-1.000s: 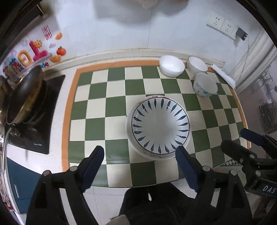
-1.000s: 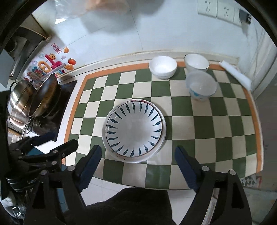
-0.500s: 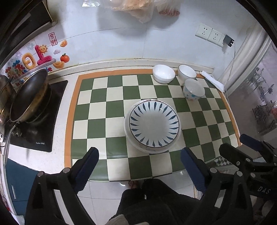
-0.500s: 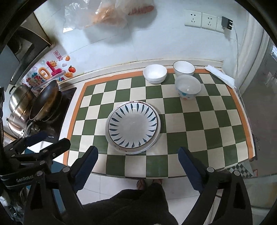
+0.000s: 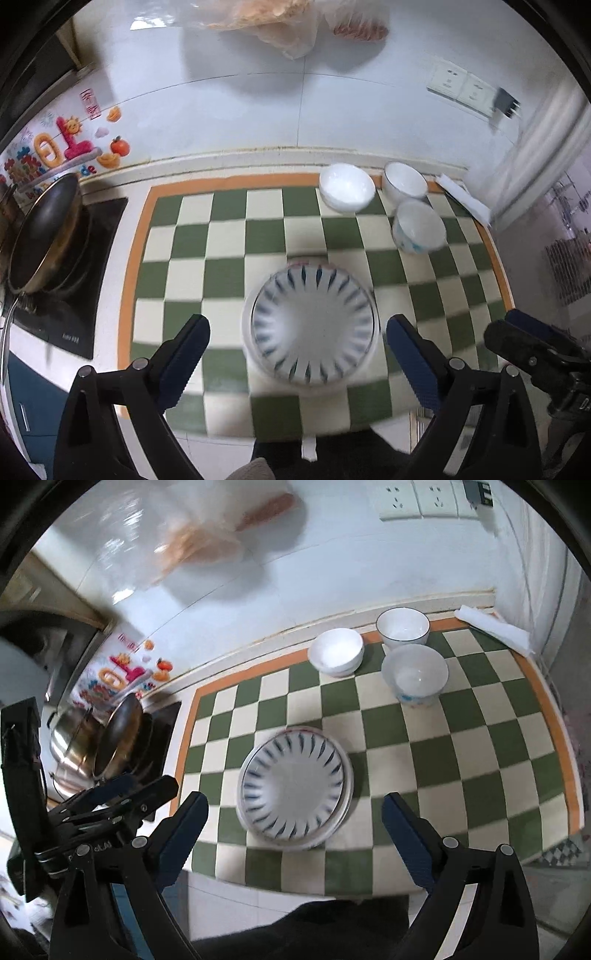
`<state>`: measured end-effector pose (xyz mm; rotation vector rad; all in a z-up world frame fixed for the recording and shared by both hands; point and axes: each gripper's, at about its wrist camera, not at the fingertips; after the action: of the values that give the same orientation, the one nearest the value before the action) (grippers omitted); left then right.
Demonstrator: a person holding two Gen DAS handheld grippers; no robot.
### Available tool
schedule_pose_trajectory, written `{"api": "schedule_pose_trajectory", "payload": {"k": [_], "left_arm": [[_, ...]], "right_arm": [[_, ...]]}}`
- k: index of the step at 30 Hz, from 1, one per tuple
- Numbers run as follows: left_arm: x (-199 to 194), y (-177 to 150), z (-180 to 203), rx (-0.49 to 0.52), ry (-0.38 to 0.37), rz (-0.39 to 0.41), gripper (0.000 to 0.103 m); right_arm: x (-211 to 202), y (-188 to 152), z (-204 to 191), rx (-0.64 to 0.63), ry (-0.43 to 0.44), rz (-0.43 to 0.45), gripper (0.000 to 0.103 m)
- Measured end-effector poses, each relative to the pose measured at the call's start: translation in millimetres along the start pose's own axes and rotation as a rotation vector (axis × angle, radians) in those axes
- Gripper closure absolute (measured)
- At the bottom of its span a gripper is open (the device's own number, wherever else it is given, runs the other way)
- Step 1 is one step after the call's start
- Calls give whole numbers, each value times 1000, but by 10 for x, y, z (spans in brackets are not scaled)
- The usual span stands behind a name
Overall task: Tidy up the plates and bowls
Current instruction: 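Reach to the plain white bowls and grasp one bowl rim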
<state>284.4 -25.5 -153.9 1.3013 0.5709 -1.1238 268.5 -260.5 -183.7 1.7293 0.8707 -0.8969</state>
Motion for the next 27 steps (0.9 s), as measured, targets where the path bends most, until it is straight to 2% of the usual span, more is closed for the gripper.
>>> {"api": "schedule_pose_trajectory", "payload": {"k": [7, 11, 15, 19, 21, 23, 25, 27], "left_arm": [[902, 844, 23, -62, 17, -62, 5], [1513, 1237, -24, -97, -15, -148, 9], [2116, 1529, -109, -148, -33, -235, 27], [2594, 1738, -146, -167, -40, -290, 37], [2809, 1802, -164, -175, -52, -321, 40], [2961, 1826, -177, -177, -51, -347, 49], [3121, 1825, -191, -180, -50, -377, 72], [3237, 1813, -191, -185, -69, -396, 81]], "right_arm": [[875, 1021, 362, -8, 7, -58, 7], [1529, 1579, 513, 5, 20, -134, 15], [2163, 2001, 647, 25, 28, -208, 34], [2668, 2232, 695, 24, 21, -273, 39], [2871, 2293, 702, 23, 24, -304, 46], [3085, 2352, 693, 9, 18, -336, 51], [3213, 2347, 680, 4, 15, -359, 58], [3346, 2353, 687, -2, 3, -385, 72]]}}
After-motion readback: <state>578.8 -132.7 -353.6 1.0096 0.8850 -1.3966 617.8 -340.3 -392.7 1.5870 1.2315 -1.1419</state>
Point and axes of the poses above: each gripper's, at about its wrist camera, not at the fingertips, and x roughly the way its jaws point, z to its right, y to its top, and after that the axes turned 10 degrees about -y, right-handed
